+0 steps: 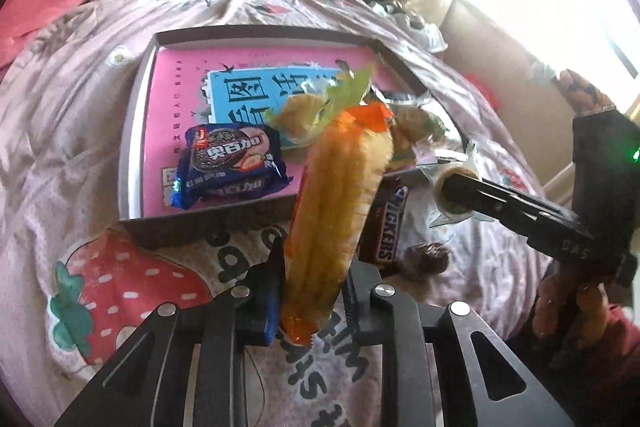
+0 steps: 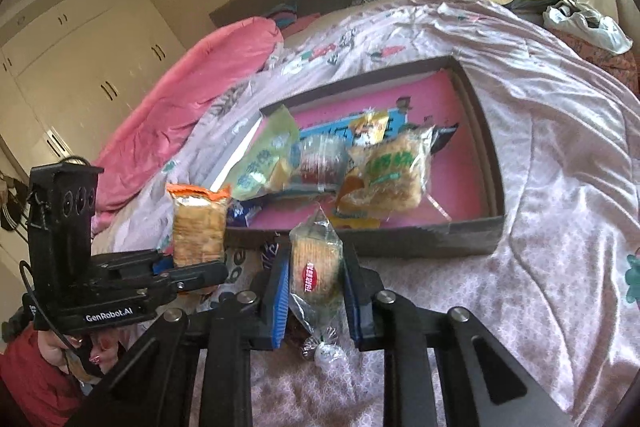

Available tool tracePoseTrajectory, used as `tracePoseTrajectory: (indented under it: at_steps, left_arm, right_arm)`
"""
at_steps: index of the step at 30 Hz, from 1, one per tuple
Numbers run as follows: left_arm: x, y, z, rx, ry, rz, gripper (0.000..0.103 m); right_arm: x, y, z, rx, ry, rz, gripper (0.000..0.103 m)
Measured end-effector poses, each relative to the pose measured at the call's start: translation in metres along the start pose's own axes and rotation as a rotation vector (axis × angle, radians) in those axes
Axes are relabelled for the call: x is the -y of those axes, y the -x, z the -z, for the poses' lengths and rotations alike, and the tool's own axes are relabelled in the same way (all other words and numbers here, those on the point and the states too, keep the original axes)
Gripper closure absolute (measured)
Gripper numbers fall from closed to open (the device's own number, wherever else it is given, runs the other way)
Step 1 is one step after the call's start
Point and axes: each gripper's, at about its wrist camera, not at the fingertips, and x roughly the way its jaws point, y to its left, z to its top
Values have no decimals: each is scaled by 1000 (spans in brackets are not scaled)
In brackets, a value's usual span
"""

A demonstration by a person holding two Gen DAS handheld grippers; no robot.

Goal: Organize snacks
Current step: 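Lift the bread pack with the left gripper toward the tray while the right lifts the pastry bag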

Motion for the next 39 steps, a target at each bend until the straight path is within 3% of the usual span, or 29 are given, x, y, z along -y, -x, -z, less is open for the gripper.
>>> tracePoseTrajectory:
  at_steps: [8, 20, 39]
  left_arm:
    - [-1, 27, 0, 53, 16, -12, 79]
    - [-5, 34, -23, 108, 25, -64, 79]
    - [-6, 6, -43, 92, 50, -84, 79]
  right_arm:
    - [3, 13, -6, 58, -13, 2, 79]
    - [11, 35, -15, 154, -27, 35, 79]
    - [27, 32, -21, 157, -67, 82, 79]
